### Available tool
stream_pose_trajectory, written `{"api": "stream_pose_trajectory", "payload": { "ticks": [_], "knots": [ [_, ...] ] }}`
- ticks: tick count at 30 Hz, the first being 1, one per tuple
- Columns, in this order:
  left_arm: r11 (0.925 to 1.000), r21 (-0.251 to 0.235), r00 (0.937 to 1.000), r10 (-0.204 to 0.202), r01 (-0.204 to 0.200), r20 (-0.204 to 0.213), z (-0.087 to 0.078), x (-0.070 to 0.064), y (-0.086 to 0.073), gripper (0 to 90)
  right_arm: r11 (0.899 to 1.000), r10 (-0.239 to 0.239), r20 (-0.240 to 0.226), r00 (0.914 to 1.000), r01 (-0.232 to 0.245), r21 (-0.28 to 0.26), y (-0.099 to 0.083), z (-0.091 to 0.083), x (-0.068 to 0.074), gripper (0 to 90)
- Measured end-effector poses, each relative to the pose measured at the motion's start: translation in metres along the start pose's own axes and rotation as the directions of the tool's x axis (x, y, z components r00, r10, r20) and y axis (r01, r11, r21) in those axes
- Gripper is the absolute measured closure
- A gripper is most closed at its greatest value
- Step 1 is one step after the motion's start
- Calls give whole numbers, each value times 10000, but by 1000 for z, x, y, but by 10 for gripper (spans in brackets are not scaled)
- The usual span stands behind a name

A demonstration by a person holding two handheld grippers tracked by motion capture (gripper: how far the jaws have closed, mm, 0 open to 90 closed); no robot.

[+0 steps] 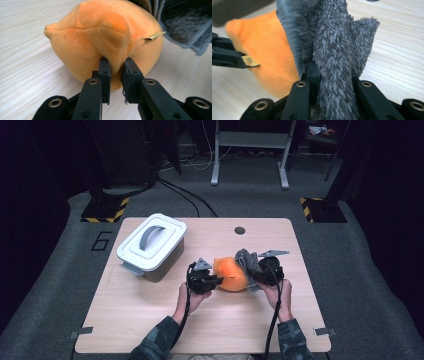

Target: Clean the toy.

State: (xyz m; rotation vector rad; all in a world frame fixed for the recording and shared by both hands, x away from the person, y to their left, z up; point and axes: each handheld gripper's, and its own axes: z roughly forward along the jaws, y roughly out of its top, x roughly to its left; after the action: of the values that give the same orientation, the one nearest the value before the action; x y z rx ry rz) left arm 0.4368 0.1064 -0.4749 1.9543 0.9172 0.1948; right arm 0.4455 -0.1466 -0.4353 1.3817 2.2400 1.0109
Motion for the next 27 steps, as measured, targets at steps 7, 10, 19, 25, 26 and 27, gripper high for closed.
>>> {"api": "stream_pose_trajectory", "payload": {
  "ticks": [7, 10, 19, 25, 26, 27],
  "knots": [
    [9987, -68, 9984, 497, -499, -267, -4, -2, -4, 584, 9995, 307, -22, 9995, -307, 76, 3, 7, -6, 738],
    [9957, 61, 9940, 931, -929, -577, -3, -4, -7, 545, 9996, 236, 1, 9997, -236, 154, 5, 7, -7, 738],
    [9741, 452, 9672, 2255, -2216, -1172, 8, -16, -9, 648, 9972, 642, -29, 9979, -641, 397, 9, 12, -11, 738],
    [9851, 226, 9801, 1716, -1702, -999, 9, -12, -4, 817, 9982, 564, 130, 9983, -567, 208, 8, 10, -12, 738],
    [9863, 259, 9821, 1647, -1630, -916, 8, -11, -3, 826, 9981, 598, 96, 9982, -599, 111, 8, 8, -13, 738],
    [9932, 139, 9909, 1162, -1155, -675, 7, -9, 1, 831, 9990, 444, 141, 9989, -444, 25, 8, 2, -14, 738]
  ]
}}
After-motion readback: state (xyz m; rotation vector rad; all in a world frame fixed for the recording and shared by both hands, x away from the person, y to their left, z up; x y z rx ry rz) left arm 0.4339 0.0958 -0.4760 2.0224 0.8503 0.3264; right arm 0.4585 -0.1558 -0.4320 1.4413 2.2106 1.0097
